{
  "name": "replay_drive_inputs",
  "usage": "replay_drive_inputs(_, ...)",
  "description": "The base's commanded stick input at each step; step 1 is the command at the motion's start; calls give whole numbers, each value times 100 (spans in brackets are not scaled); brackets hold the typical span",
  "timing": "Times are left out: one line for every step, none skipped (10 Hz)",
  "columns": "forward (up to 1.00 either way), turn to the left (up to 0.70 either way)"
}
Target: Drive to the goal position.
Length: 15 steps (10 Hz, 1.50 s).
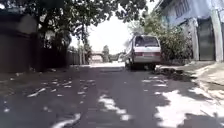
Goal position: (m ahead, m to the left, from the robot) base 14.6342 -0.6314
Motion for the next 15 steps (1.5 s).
replay_drive_inputs(100,0)
replay_drive_inputs(100,0)
replay_drive_inputs(100,0)
replay_drive_inputs(100,0)
replay_drive_inputs(100,0)
replay_drive_inputs(100,0)
replay_drive_inputs(100,0)
replay_drive_inputs(100,-14)
replay_drive_inputs(100,-34)
replay_drive_inputs(100,-38)
replay_drive_inputs(100,-25)
replay_drive_inputs(100,-8)
replay_drive_inputs(100,-1)
replay_drive_inputs(100,0)
replay_drive_inputs(100,0)
